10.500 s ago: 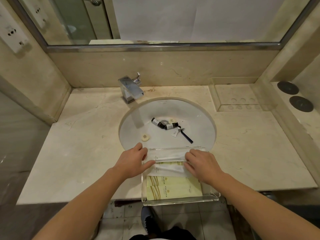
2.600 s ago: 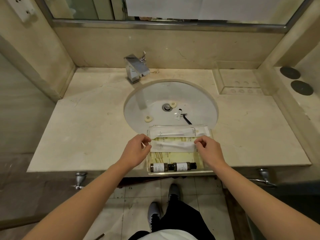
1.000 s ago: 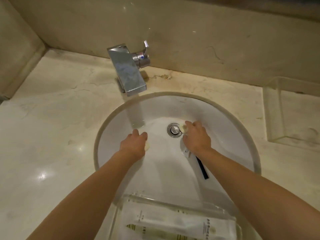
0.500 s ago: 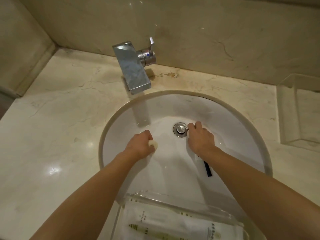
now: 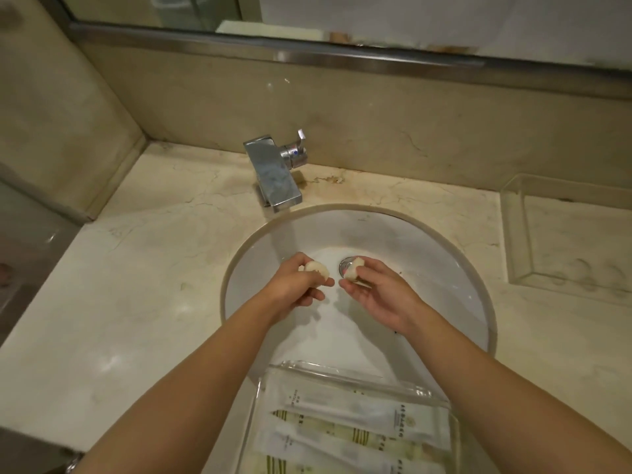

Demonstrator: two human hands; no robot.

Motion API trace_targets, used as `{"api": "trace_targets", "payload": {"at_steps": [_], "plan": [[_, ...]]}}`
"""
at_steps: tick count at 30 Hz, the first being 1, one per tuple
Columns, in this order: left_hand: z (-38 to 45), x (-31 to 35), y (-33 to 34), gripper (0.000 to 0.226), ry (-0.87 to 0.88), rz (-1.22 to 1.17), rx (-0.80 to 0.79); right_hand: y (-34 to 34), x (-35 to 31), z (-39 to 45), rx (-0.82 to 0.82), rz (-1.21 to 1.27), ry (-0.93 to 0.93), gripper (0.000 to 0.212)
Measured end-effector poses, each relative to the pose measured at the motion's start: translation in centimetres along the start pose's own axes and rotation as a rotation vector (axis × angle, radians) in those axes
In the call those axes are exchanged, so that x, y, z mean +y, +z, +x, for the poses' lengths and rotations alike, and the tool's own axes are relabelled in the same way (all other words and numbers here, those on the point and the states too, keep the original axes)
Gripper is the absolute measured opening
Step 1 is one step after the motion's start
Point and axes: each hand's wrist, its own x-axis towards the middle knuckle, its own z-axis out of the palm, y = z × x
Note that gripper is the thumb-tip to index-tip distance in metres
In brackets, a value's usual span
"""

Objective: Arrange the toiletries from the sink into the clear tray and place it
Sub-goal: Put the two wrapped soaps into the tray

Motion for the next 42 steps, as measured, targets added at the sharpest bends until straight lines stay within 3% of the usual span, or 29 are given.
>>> {"api": "trace_targets", "payload": {"at_steps": [8, 10, 13, 22, 27, 31, 35, 42], "plan": [[-4.4, 0.4, 0.7, 0.004, -0.016, -0.321, -0.104, 1.3, 0.4, -5.3, 0.031, 0.274, -0.063, 0.01], [-5.4, 0.3, 0.8, 0.017, -0.025, -0.408, -0.105, 1.9, 0.7, -6.8, 0.05, 0.287, -0.08, 0.009], [-6.7, 0.3, 0.7, 0.011, 0.015, -0.38, -0.102, 2.5, 1.2, -8.6, 0.069, 0.305, -0.105, 0.009], [-10.6, 0.1, -0.6, 0.028, 0.055, -0.322, -0.223, 3.1, 3.3, -12.9, 0.164, 0.039, -0.216, 0.02], [-12.9, -0.4, -1.5, 0.029, 0.066, -0.214, -0.242, 3.3, 4.7, -15.2, 0.249, -0.093, -0.252, 0.013], [-14.4, -1.4, -2.5, 0.029, 0.091, -0.013, -0.295, 3.6, 6.4, -17.1, 0.241, -0.133, -0.269, 0.022], [-15.7, -2.9, -3.3, 0.032, 0.11, 0.164, -0.336, 3.9, 8.5, -19.5, 0.265, -0.466, -0.275, 0.019], [-18.0, -6.1, -4.3, 0.034, 0.138, 0.394, -0.396, 3.5, 12.9, -21.5, 0.325, -0.662, -0.273, 0.019]]}}
